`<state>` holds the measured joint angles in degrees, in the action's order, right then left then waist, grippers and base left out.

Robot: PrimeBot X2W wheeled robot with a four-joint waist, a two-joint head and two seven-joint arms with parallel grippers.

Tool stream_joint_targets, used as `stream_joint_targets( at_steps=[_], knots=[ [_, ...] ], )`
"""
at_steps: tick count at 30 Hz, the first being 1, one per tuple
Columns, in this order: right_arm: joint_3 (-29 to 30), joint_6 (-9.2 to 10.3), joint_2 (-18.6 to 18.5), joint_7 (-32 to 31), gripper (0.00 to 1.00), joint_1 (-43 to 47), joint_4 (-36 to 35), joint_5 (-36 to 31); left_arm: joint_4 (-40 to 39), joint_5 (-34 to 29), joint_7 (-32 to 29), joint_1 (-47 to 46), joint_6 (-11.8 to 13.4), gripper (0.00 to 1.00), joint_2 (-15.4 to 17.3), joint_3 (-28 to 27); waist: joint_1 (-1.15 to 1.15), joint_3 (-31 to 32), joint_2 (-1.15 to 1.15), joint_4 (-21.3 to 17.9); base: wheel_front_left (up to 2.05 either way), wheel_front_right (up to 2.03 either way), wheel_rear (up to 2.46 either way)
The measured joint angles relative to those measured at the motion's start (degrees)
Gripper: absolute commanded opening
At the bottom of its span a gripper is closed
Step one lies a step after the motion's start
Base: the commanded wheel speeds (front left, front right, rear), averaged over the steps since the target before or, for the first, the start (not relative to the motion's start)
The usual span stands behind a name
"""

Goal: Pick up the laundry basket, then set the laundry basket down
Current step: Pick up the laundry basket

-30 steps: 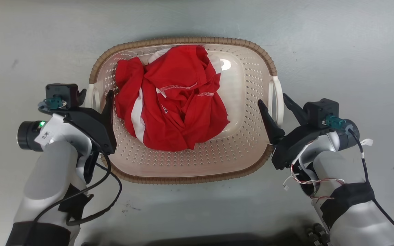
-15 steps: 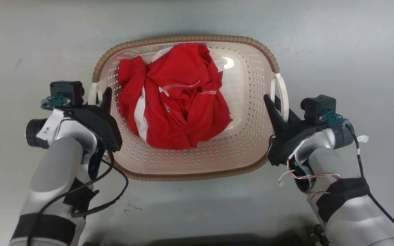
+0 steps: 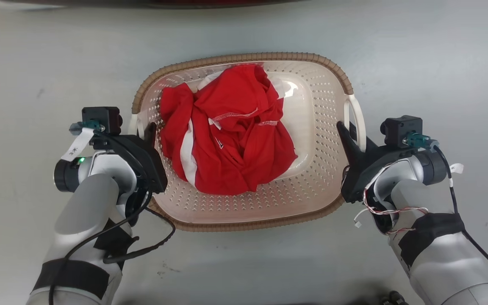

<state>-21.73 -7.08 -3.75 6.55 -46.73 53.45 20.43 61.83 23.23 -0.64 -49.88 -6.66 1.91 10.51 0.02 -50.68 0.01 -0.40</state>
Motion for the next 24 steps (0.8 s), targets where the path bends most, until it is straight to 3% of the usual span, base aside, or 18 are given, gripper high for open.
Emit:
stream_joint_targets(
  at_steps=[24],
  knots=[
    [-5.4,-0.51,0.3,-8.1,0.0,-0.8,9.8,6.3,9.8,5.9,-9.7,-0.5,-0.9,0.0,-1.7,-0.8,-0.02,16.3,0.0,0.9,0.0,0.0,0.0]
  ],
)
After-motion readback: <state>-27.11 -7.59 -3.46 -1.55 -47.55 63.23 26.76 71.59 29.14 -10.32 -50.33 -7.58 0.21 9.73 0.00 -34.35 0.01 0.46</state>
